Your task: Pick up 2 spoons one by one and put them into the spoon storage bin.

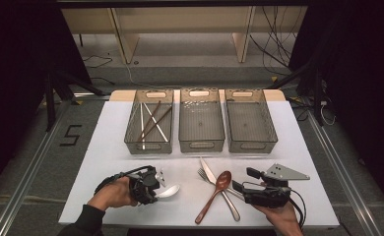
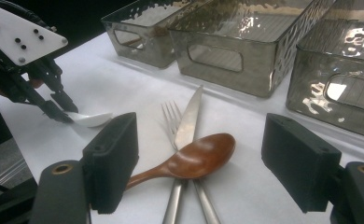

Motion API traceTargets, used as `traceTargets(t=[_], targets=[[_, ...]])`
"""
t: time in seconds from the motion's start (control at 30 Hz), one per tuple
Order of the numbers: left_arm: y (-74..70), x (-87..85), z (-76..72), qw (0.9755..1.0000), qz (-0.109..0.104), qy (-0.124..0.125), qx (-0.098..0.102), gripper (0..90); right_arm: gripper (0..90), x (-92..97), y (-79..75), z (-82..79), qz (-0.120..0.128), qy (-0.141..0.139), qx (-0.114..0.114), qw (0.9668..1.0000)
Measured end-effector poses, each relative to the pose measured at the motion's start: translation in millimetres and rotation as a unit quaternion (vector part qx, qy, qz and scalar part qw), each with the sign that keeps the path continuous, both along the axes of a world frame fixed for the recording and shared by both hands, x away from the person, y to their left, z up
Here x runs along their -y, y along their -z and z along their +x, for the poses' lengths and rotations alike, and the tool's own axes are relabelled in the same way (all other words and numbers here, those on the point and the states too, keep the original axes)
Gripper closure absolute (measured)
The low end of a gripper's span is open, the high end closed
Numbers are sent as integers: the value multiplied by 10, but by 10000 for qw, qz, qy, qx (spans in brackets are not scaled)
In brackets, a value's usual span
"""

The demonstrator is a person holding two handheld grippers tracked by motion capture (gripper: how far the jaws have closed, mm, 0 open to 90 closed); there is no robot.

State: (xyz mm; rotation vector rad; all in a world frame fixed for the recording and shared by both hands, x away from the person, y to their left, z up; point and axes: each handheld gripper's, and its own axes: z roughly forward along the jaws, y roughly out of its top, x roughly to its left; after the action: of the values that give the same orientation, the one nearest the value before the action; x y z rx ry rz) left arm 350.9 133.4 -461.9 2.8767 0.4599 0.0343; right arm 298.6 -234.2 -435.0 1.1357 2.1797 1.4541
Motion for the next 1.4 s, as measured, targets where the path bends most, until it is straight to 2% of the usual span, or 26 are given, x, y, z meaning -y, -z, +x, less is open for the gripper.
traceTargets(t=[0.43,0.6,0.7,0.73,0.87,1.0,1.13,1.27,1.4], targets=[[-8,-6,37,9998,-25,-197,-67,802,279,1,1,0,9,-1,-7,10000],[-3,-17,57,9992,-59,-400,-25,832,280,2,1,1,7,0,-8,10000],[6,-26,66,9986,-147,-512,-56,848,280,2,1,2,7,-1,-10,10000],[1,-30,73,9987,-129,-481,-58,849,280,2,2,2,5,-3,-12,10000],[-25,-33,85,9981,-194,-593,23,850,280,5,1,2,13,1,-18,10000],[-63,-47,99,9968,-369,-702,60,851,279,7,0,3,17,6,-14,10000],[-113,-51,121,9942,-598,-884,156,851,280,5,-1,1,19,3,-16,10000],[-174,-66,154,9893,-868,-1135,293,850,280,6,-1,1,23,5,-12,10000],[-242,-74,181,9817,-1228,-1404,397,850,280,5,0,1,23,9,-15,10000]])
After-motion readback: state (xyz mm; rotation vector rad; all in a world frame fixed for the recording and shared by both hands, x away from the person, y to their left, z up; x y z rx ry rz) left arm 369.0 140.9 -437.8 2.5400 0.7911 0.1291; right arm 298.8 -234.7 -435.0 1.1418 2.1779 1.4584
